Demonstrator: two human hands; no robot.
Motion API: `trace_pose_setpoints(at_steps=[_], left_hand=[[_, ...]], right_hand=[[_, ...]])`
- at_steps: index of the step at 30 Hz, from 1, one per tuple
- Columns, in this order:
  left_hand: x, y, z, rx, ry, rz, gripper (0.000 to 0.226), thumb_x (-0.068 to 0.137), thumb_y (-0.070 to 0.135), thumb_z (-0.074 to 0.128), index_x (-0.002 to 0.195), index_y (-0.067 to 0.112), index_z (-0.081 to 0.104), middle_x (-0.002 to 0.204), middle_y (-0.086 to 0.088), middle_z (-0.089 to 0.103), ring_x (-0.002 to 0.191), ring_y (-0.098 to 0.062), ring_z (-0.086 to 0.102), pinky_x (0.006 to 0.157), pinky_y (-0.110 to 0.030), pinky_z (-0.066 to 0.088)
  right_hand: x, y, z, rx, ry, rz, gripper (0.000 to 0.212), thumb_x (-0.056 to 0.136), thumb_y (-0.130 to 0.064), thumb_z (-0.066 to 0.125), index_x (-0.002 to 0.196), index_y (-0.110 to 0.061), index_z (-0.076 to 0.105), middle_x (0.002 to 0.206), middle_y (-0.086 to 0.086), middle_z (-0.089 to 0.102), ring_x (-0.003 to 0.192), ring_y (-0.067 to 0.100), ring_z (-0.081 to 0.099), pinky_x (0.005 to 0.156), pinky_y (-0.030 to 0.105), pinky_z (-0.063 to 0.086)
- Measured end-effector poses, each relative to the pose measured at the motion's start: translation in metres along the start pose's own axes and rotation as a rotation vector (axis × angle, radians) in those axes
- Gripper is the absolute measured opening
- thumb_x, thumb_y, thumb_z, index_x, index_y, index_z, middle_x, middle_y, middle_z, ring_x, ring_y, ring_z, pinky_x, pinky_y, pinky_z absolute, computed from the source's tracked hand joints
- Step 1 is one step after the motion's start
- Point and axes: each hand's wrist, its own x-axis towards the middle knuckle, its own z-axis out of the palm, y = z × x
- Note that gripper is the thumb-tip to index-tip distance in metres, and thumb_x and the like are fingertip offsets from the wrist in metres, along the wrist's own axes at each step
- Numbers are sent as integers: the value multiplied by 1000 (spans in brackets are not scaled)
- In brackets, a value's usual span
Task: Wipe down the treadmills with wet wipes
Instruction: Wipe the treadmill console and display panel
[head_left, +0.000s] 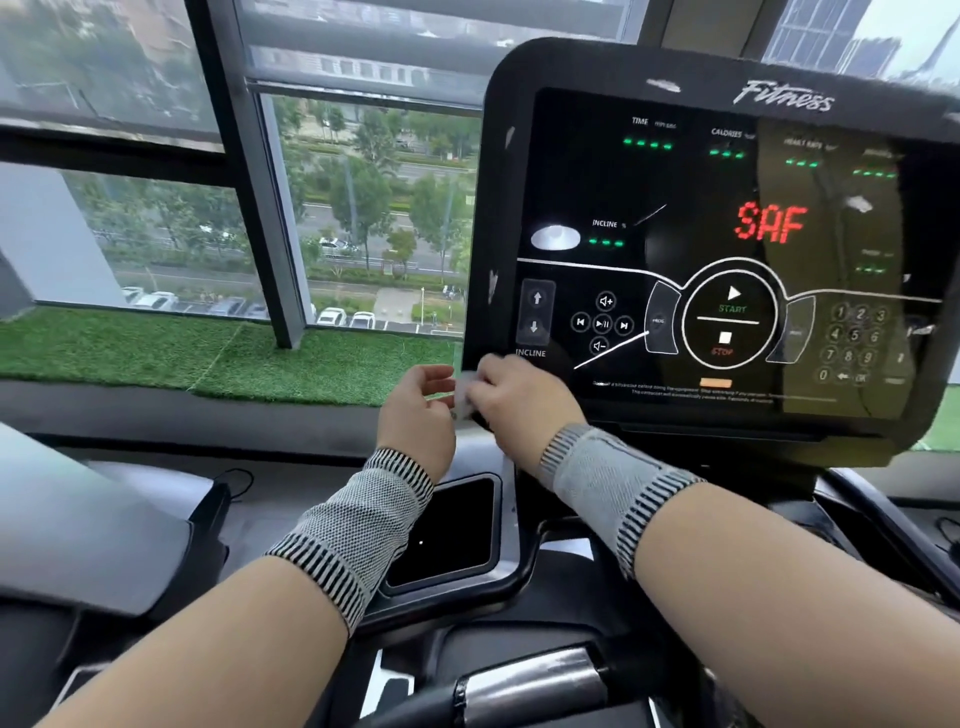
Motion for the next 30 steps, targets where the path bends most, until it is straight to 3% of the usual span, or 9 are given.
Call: trace_pose_setpoints(at_steps=[4,9,12,16,18,20,22,27,30], left_hand=[[-3,2,1,-1,-12,33,37,88,-12,37,104,16,56,104,0,65,93,-12,66,87,-36,54],[-10,1,3,190,-20,142,41,89,-5,40,108,28,56,116,9,58,99,-2,58,87,-23,47],[-14,-5,4,322,-35,208,43,88,-2,42,112,31,57,122,13,49,96,-2,54,83,-22,43],[-19,-9,5,475,-29,313,50,86,-3,47,129,22,56,134,8,42,110,-8,48,91,-21,39],[-20,-15,6,595,-31,408,54,84,-2,50,134,18,53,141,1,39,124,-16,41,100,-26,38],[-21,-22,6,772,-52,527,59,79,1,55,136,15,51,145,-5,36,131,-25,33,107,-40,35],[-23,-26,8,863,-74,583,63,72,3,61,134,12,53,145,-9,38,133,-30,32,105,-48,35],[-28,-24,13,892,-112,596,66,69,7,65,133,16,54,142,-4,44,130,-24,30,102,-47,37],[-27,-22,12,905,-145,606,64,68,5,65,131,12,56,141,-6,46,130,-31,38,101,-49,38]], right_hand=[[14,10,-13,1,65,143,20,85,0,54,102,-3,62,105,13,53,79,25,51,63,32,45],[-20,-1,14,-103,36,-6,37,74,-5,35,91,4,66,92,18,62,76,35,59,59,40,55],[-37,9,21,-248,-29,-12,31,77,-11,42,90,0,69,93,15,61,82,34,57,76,46,51],[-43,9,22,-346,-129,-27,37,86,-21,50,109,5,64,109,18,57,102,41,52,93,53,41],[-44,12,18,-314,-103,-43,42,86,-25,42,107,1,66,110,13,60,105,38,53,94,51,42],[-52,22,12,-268,-75,-12,45,85,-29,37,103,-3,68,107,9,63,103,32,57,93,47,45],[-59,28,10,-213,-54,42,47,85,-34,35,101,-5,68,104,7,63,100,30,58,93,45,47],[-41,5,15,-65,-88,100,55,87,-40,30,104,-6,69,112,7,63,111,26,52,100,41,42],[-49,25,6,-37,-35,131,51,89,-37,29,93,-7,71,100,9,63,99,30,55,93,42,48]])
